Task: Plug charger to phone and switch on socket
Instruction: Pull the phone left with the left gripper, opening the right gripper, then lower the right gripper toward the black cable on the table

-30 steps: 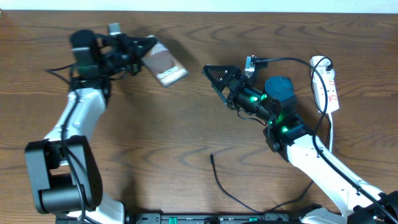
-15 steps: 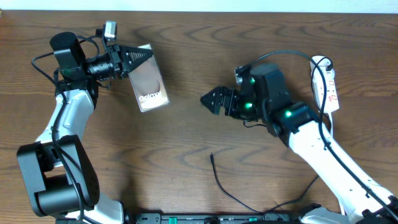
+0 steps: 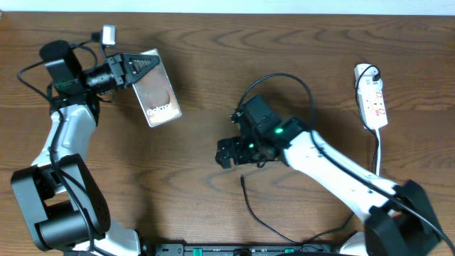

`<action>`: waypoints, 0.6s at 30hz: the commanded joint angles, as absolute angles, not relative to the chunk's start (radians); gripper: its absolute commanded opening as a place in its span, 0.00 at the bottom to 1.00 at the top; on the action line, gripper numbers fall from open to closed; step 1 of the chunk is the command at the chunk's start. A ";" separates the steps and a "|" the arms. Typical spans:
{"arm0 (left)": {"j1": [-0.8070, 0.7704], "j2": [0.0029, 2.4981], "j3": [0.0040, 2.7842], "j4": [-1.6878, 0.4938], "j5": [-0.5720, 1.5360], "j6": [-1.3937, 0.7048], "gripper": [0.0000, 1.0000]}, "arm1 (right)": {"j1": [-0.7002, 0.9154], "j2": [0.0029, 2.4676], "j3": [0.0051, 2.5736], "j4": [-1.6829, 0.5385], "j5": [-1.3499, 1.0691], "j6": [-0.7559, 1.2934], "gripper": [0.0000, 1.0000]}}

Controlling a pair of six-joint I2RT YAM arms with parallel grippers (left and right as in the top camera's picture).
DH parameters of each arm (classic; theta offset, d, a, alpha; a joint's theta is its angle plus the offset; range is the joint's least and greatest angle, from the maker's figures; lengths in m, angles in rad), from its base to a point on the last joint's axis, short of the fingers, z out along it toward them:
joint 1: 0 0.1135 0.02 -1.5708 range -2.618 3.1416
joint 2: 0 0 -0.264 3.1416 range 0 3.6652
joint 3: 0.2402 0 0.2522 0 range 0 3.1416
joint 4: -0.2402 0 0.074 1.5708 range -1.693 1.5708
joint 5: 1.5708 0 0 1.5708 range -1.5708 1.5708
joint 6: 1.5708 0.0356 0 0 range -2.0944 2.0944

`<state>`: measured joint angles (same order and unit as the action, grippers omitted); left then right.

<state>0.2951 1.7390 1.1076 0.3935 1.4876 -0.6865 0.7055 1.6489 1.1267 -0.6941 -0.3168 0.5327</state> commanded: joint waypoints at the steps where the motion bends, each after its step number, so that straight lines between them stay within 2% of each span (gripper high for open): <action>1: 0.319 1.724 1.097 0.390 1.518 -0.673 0.08 | 0.748 1.713 1.122 -0.692 -0.223 0.673 0.98; 5: 0.331 1.724 1.097 0.374 1.519 -0.673 0.07 | 0.782 1.798 1.122 -0.693 -0.179 0.770 0.95; 9: 0.331 1.724 1.097 0.375 1.519 -0.673 0.07 | 0.794 1.837 1.122 -0.713 -0.178 0.777 0.88; 18: 0.331 1.724 1.097 0.361 1.518 -0.673 0.07 | 0.815 1.840 1.122 -0.775 -0.149 0.849 0.81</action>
<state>0.3256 1.7390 1.1034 0.3672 1.4876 -0.6792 0.7971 1.8412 1.1225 -0.7567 -0.1818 0.7868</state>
